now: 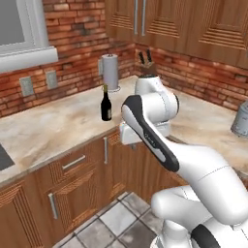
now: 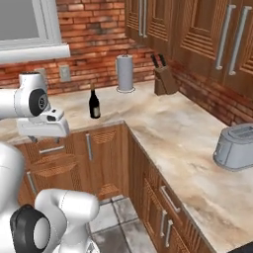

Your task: There is a wine glass and glass cup on the dining counter. Place the wine bottle next to the wine glass and the juice bottle next to the glass cup.

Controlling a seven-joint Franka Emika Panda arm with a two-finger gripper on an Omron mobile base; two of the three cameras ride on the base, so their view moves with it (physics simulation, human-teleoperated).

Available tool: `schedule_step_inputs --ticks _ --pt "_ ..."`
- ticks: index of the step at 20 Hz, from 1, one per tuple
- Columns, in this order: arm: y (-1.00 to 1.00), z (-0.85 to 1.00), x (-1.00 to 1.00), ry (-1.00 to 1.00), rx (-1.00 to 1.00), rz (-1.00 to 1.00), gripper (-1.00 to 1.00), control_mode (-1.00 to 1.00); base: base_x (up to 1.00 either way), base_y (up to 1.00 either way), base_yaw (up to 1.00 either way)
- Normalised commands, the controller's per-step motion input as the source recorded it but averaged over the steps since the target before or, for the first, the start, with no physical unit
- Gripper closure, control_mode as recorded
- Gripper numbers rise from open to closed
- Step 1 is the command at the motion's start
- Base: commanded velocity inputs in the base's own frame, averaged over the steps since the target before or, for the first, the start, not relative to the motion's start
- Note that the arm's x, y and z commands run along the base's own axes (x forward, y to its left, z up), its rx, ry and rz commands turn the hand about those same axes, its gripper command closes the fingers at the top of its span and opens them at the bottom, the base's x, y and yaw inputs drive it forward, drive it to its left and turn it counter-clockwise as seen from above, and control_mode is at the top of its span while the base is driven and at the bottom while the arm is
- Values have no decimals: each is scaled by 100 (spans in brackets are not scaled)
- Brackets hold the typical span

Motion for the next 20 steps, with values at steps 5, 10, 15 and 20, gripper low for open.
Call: schedule_step_inputs --ticks 5,10,15,20 --pt "0 0 0 0 0 0 -100 100 73 -8 42" --pt "0 0 0 0 0 0 -100 100 64 -11 48" --pt "0 0 0 0 0 0 -100 100 73 -29 18" --pt "0 0 0 0 0 0 -100 100 67 -42 0"
